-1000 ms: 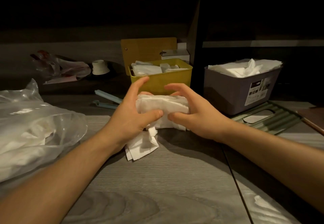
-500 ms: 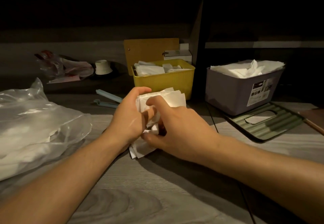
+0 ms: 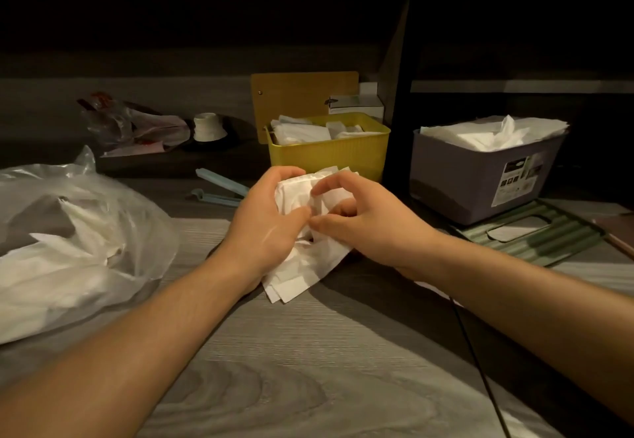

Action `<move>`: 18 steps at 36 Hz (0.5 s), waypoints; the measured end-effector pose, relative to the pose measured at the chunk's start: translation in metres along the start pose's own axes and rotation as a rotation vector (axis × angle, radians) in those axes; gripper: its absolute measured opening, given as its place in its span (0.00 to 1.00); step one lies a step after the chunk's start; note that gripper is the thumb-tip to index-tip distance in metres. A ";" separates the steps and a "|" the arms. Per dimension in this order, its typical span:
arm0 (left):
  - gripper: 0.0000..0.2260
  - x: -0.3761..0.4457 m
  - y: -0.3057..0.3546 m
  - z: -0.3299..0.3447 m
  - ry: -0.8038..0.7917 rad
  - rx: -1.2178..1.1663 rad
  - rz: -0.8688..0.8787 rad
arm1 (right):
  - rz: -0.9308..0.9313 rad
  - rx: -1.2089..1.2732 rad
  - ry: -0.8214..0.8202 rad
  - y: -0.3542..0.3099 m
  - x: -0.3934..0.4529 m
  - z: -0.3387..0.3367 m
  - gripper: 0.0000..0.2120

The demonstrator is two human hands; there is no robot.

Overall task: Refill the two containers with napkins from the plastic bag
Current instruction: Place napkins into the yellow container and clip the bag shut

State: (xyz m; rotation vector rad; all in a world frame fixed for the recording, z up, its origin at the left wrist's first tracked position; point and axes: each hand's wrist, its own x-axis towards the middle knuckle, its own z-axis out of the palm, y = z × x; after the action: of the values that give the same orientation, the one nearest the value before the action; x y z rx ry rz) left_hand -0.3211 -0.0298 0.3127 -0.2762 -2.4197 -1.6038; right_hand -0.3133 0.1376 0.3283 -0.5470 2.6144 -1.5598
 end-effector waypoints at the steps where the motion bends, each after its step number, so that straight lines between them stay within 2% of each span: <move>1: 0.20 0.000 0.001 0.000 0.003 -0.001 -0.003 | 0.008 0.007 0.005 0.001 0.001 0.000 0.16; 5: 0.18 -0.001 0.002 -0.002 0.001 -0.022 -0.013 | 0.017 0.106 0.003 0.007 0.000 -0.005 0.17; 13: 0.14 0.002 0.007 -0.009 -0.120 -0.147 -0.130 | -0.123 0.260 0.150 0.011 -0.003 -0.023 0.14; 18: 0.08 0.003 0.009 -0.008 -0.156 -0.271 -0.227 | -0.070 0.374 0.210 0.017 0.002 -0.018 0.17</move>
State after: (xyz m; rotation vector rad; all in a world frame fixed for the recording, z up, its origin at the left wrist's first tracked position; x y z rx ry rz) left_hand -0.3207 -0.0332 0.3247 -0.1817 -2.4144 -2.0872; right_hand -0.3234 0.1596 0.3233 -0.4695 2.3610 -2.1678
